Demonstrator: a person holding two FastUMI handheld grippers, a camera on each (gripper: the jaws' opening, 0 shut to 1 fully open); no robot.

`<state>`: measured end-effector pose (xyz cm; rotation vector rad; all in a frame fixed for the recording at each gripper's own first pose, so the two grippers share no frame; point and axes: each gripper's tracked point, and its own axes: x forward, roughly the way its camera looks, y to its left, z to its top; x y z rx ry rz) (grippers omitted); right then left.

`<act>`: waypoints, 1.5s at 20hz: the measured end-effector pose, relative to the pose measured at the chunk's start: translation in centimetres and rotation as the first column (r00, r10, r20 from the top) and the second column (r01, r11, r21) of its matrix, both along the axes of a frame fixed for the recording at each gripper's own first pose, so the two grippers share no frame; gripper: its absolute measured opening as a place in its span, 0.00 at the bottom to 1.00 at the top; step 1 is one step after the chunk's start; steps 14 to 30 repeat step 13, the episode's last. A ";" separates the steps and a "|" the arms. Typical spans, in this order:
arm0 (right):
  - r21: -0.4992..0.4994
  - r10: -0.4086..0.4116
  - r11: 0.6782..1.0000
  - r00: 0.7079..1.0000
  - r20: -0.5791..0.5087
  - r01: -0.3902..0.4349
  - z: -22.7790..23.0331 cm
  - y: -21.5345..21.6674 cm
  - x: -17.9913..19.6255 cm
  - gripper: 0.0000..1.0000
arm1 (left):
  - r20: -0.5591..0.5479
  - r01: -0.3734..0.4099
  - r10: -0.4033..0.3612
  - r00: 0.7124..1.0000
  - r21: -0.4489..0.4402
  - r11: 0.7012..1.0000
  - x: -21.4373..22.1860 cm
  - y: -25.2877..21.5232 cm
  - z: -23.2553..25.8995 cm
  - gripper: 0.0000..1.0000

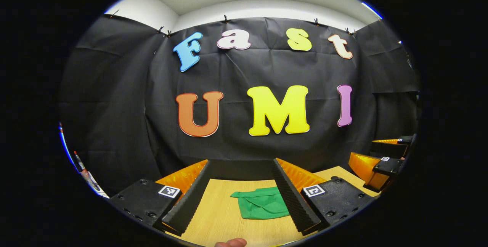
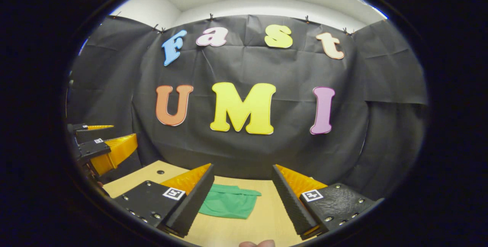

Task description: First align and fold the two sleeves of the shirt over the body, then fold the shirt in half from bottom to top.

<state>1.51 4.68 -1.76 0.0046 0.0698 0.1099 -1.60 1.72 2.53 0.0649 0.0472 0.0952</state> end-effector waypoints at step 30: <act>0.000 0.018 1.000 1.000 -0.009 -0.018 -0.5 0.8 0.9 0.95 | -0.007 -0.010 0.010 1.000 -0.006 1.000 0.7 0.7 -0.4 0.96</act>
